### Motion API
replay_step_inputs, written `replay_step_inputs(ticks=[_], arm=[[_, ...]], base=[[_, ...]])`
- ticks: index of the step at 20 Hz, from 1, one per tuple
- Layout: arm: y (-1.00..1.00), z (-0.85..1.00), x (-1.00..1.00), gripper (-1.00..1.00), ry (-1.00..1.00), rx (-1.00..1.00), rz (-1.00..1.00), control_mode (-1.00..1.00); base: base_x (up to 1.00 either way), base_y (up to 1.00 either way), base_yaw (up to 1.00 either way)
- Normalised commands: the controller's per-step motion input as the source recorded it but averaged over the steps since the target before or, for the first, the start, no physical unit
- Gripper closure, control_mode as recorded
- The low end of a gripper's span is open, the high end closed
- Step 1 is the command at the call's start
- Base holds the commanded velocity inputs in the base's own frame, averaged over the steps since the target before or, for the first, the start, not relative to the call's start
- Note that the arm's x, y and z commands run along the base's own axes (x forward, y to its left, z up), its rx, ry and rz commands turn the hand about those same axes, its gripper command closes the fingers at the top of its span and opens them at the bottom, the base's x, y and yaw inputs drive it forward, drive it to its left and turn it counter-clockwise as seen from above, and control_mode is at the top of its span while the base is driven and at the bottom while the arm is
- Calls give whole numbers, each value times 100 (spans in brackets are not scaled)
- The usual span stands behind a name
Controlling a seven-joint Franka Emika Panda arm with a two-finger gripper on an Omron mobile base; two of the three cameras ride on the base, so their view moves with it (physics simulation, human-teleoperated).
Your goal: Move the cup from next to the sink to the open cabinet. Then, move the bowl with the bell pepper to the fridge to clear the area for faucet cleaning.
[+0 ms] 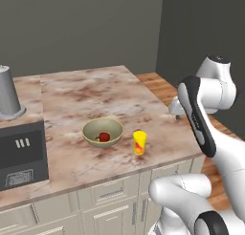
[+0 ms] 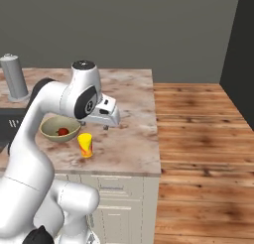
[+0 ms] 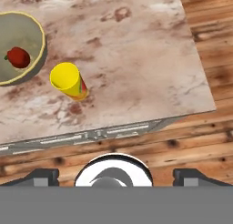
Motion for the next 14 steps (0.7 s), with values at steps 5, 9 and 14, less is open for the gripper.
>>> replay_step_inputs(ticks=[5, 9, 14], arm=[[75, -53, 76, -100, 0, 1, 12, -100], [51, -62, 76, -100, 1, 3, 14, -100], [11, -35, 57, -100, 7, -6, 1, -100]], base=[[0, 0, 0], [0, 0, 0], [0, 0, 0]])
